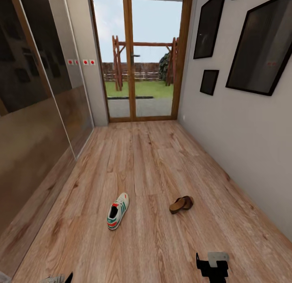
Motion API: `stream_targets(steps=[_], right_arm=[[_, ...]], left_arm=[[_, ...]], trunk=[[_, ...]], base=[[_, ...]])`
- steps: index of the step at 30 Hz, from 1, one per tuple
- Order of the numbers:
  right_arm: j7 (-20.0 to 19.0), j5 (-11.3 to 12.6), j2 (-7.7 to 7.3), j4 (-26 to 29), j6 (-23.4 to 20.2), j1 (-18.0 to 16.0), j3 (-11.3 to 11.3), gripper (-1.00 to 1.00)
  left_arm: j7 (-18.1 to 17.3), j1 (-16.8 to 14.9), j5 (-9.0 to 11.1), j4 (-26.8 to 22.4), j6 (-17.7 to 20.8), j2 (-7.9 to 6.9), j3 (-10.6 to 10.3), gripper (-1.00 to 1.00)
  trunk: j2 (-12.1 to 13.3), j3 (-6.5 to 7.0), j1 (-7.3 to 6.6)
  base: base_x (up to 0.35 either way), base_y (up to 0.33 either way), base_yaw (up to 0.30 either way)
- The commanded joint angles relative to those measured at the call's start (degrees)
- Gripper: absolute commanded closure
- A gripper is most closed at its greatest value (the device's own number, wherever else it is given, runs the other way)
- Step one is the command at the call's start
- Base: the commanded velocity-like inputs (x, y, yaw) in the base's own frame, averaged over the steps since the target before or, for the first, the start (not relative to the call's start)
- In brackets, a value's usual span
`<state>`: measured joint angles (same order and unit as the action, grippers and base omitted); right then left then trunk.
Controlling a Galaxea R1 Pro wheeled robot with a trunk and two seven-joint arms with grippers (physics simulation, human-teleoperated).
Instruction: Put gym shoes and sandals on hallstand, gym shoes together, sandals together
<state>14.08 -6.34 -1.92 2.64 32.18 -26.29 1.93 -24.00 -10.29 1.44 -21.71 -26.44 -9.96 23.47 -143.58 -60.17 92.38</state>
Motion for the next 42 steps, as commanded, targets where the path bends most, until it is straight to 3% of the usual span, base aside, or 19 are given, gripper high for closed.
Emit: stream_targets(steps=[1, 7, 8, 11, 12, 18, 23, 42], right_arm=[[0.6, -0.6, -0.01, 3.6, -0.3, 0.0, 0.1, -1.00], [0.5, -0.6, -0.01, 12.9, -2.8, -0.1, 0.1, -1.00], [0.4, -0.5, 0.01, 19.5, -7.8, -0.1, 0.1, -1.00], [0.4, -0.4, 0.04, 24.3, -12.5, 0.0, 0.1, -1.00], [0.4, -0.4, 0.11, 29.0, -16.9, 0.0, 0.1, -1.00], [0.3, 0.8, 0.94, 37.4, -23.6, 0.0, 0.1, -1.00], [0.3, 2.7, 1.44, 39.7, -25.5, 0.0, 0.2, -1.00], [0.2, 3.1, 1.12, 36.3, -25.8, 0.0, 0.3, -1.00]], left_arm=[[-0.4, -0.5, 0.1, -0.1, 0.2, 0.10, 0.4, -1.00], [1.6, -3.1, 0.2, -0.1, 1.0, -0.13, 0.4, -1.00], [4.4, -6.8, 0.0, 0.3, 1.7, -0.15, 0.4, -1.00], [6.6, -9.5, -0.6, 0.5, 3.1, -0.11, 0.3, -1.00], [8.2, -11.6, -2.0, 0.5, 5.4, 0.01, 0.3, -1.00], [9.7, -14.2, -5.5, 0.5, 8.8, 0.16, 0.5, -1.00], [10.1, -14.4, -6.7, 0.6, 9.4, 0.20, 0.6, -1.00], [10.0, -14.2, -7.0, 0.6, 9.5, 0.22, 0.5, -1.00]], trunk=[[0.0, -0.05, -0.01], [0.0, -0.05, -0.01], [0.0, -0.05, -0.01], [0.0, -0.05, -0.01], [0.0, -0.05, -0.01], [0.0, -0.05, -0.01], [0.0, -0.05, -0.01], [0.0, -0.05, -0.01]], base=[[0.014, -0.002, 0.000], [0.007, -0.001, 0.000], [0.002, 0.000, 0.000], [0.000, 0.000, 0.000], [0.000, 0.000, 0.000], [0.000, 0.000, 0.000], [0.000, 0.000, 0.000], [0.021, 0.003, 0.000]])
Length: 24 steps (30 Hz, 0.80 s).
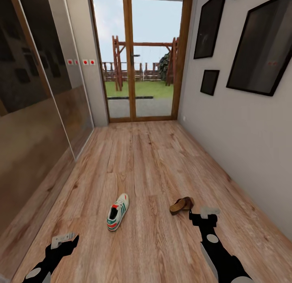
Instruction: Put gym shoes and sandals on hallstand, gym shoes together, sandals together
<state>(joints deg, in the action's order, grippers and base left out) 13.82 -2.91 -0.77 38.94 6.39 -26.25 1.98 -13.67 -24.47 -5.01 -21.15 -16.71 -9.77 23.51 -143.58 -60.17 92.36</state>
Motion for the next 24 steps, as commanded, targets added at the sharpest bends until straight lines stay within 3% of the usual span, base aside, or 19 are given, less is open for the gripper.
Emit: stream_targets(steps=[1, 15, 24], right_arm=[[0.4, -0.3, -0.12, -0.1, 0.0, 0.0, 0.2, -1.00], [0.4, -0.3, -0.13, -0.2, 0.1, 0.0, 0.3, -1.00], [0.4, -0.3, -0.13, -0.1, 0.1, 0.0, 0.2, -1.00]], left_arm=[[-0.4, -0.1, -0.5, 0.1, -0.2, 0.04, 0.5, -1.00], [-0.4, -0.1, -0.6, 0.1, -0.2, 0.02, 0.5, -1.00], [-0.4, -0.1, -0.6, 0.1, -0.2, 0.07, 0.5, -1.00]], trunk=[[0.0, -0.05, 0.00], [0.0, -0.05, 0.00], [0.0, -0.05, 0.00]], base=[[0.248, 0.123, 0.000], [0.273, 0.149, 0.000], [0.116, 0.046, 0.000]])
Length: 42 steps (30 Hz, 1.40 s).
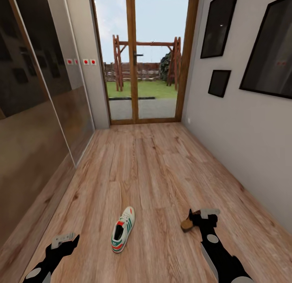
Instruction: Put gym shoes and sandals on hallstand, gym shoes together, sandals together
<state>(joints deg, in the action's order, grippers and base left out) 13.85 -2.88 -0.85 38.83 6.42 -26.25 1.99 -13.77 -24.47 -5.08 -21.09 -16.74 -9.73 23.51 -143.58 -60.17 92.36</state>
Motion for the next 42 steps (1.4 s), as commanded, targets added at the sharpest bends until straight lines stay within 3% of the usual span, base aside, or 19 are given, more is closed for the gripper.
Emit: stream_targets(steps=[1, 14, 31, 42], right_arm=[[0.4, -0.3, -0.04, 0.0, 0.0, 0.0, 0.2, -1.00], [0.5, -0.4, -0.03, 0.0, 0.0, 0.0, 0.2, -1.00], [0.5, -0.3, -0.03, 0.3, 0.0, 0.0, 0.2, -1.00], [0.5, -0.3, 0.04, 0.6, 0.0, 0.0, 0.2, -1.00]], left_arm=[[-0.4, -0.1, -0.5, 0.1, -0.2, 0.04, 0.5, -1.00], [-0.5, -0.1, -1.6, 0.0, -0.2, 0.77, 0.4, -1.00], [-0.7, -0.1, -1.9, 0.0, -0.2, 0.76, 0.4, -1.00], [-0.7, -0.1, -1.9, 0.0, -0.1, 0.76, 0.4, -1.00]], trunk=[[0.0, -0.05, 0.01], [0.0, -0.05, 0.01], [0.0, -0.05, 0.01], [-0.2, -2.49, 0.29]], base=[[0.210, 0.004, 0.000], [0.091, 0.001, -0.017], [0.001, 0.000, -0.198], [0.000, 0.000, -0.028]])
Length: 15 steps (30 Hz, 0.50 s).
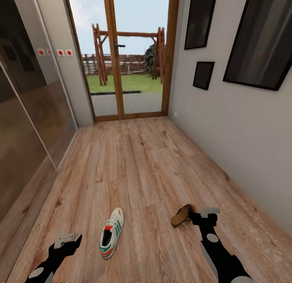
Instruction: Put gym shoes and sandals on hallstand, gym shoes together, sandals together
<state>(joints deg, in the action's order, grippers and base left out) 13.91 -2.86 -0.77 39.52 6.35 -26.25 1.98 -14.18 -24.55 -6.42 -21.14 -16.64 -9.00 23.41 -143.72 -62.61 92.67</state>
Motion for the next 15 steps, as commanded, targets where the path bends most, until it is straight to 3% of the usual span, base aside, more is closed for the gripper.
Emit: stream_targets(steps=[1, 10, 15], right_arm=[[0.4, -0.3, -0.04, 0.0, 0.0, 0.0, 0.2, -1.00], [0.4, -0.2, 0.26, 0.1, -0.2, 0.0, 0.2, -1.00], [0.4, -0.2, 0.37, 1.0, -0.3, 0.0, 0.3, -1.00]], left_arm=[[-0.3, -0.1, -0.6, 0.0, -0.2, 0.03, 0.5, -1.00], [-0.2, -0.1, -0.7, 0.0, 0.1, 0.03, 0.2, -1.00], [0.1, -0.5, -0.6, 0.0, 0.6, 0.00, -1.0, -1.00]], trunk=[[0.0, -0.27, 0.01], [-0.2, -2.27, 0.24], [-0.2, -3.42, 0.37]], base=[[0.000, 0.000, -0.006], [0.000, 0.000, -0.002], [0.000, 0.000, 0.000]])
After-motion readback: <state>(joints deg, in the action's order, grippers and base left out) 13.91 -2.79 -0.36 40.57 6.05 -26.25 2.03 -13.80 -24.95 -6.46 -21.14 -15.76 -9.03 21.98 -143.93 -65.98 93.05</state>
